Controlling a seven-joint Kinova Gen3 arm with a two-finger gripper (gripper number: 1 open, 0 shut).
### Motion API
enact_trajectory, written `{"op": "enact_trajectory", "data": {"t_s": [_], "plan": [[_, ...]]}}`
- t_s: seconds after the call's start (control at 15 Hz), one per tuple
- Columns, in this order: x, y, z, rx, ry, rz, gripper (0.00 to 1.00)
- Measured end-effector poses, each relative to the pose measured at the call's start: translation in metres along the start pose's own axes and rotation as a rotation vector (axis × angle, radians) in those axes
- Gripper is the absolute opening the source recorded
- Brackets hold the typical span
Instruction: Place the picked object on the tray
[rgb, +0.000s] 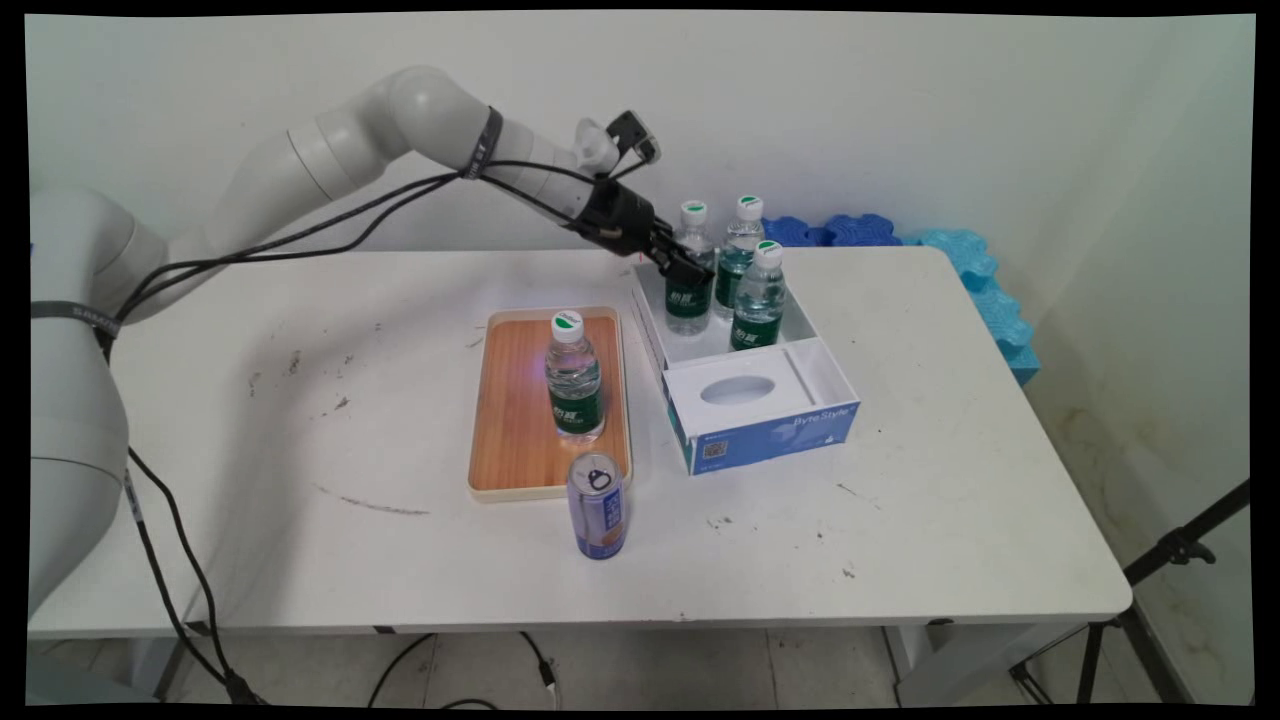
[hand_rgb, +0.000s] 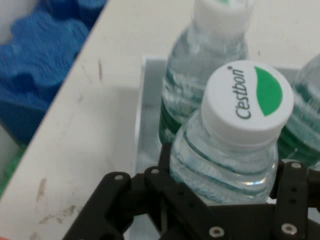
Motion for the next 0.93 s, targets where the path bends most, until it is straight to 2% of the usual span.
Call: {"op": "enact_trajectory", "data": {"t_s": [0.33,0.53,0.73,0.93], "plan": [[0.026,-0.002,-0.058,0.022,0.081,0.019,0.0],[0.032,0.0,-0.097,0.018,0.112,0.027,0.0],[0.022,0.003,-0.139,0.004,0.114,0.028,0.0],[-0.007,0.01,-0.18,-0.014,0.089,0.031,0.0]]}}
